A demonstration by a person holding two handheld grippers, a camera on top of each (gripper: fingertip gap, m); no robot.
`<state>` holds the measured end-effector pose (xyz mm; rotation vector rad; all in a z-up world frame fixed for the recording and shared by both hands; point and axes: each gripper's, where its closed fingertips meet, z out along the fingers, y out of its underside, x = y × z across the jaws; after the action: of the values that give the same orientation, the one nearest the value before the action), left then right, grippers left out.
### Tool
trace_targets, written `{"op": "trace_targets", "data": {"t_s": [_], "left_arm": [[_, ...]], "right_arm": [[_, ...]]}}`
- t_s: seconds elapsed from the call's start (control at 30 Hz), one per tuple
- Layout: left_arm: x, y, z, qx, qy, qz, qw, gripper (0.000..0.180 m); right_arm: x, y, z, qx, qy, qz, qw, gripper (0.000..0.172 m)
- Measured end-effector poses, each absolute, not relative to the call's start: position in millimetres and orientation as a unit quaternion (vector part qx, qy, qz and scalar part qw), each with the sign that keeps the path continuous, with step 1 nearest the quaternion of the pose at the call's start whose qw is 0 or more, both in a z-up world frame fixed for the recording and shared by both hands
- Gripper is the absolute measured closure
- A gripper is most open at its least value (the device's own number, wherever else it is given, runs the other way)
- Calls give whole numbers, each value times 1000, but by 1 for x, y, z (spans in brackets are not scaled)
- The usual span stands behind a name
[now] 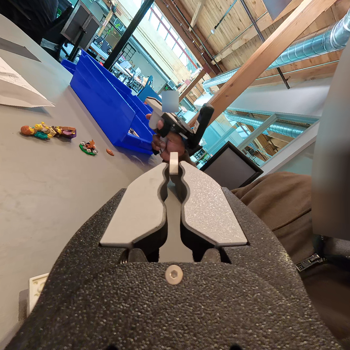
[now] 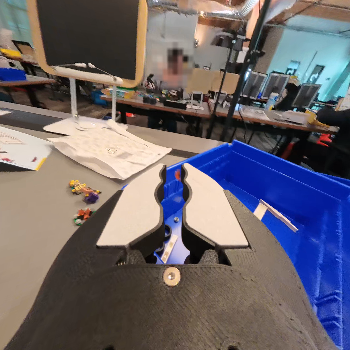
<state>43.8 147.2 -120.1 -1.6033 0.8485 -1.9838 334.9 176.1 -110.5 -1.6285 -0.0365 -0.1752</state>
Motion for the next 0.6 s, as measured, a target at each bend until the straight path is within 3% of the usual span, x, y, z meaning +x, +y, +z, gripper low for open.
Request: {"op": "trace_targets", "data": {"t_s": [0.2,0.33,0.6], "left_arm": [[45,145,-122,-584,314,-714,224,172],[47,141,-125,-586,321,-714,211,172],[54,126,-137,-595,345,-707,163,172]], "right_arm": [[317,179,-114,-729,-72,-113,671,152],[241,171,-104,-666,-230,-38,708,155],[97,133,-134,-576,-472,79,663,147]]}}
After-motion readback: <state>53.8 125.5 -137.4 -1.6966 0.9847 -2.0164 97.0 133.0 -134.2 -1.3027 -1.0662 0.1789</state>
